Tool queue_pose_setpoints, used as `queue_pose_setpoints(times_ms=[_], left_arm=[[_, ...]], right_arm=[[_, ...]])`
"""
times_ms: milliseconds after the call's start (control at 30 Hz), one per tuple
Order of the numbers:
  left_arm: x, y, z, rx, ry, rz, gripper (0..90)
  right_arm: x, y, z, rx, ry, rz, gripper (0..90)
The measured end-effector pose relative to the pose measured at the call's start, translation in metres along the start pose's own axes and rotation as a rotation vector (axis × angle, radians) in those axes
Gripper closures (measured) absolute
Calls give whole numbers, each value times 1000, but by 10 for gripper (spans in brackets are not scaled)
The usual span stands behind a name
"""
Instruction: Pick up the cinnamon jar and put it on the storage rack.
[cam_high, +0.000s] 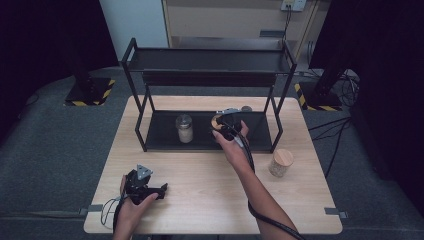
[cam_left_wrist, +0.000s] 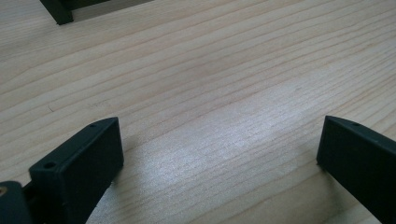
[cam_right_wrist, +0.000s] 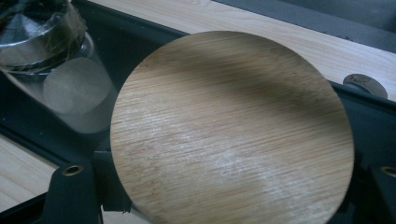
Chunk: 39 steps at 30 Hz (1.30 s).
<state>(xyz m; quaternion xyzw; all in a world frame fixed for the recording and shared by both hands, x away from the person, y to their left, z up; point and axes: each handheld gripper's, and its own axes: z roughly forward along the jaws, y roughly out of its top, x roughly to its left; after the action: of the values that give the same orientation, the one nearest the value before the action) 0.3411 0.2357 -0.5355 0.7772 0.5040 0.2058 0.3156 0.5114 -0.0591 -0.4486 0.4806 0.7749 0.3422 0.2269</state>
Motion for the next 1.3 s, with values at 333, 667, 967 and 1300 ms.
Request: queue_pose_setpoints(times_ms=[333,667,967,1300], left_arm=[[0,0,0,0,0,0,0],[0,0,0,-1,0,0,0],[0,0,0,-1,0,-1,0],[0,0,0,-1,0,-1,0]], right_arm=[[0,6,11,-4,-16,-5,251],[-6,12,23,-8,-36,20,251],[-6,13,36,4,-41,56,252],[-9,11,42,5,-56,59,251]])
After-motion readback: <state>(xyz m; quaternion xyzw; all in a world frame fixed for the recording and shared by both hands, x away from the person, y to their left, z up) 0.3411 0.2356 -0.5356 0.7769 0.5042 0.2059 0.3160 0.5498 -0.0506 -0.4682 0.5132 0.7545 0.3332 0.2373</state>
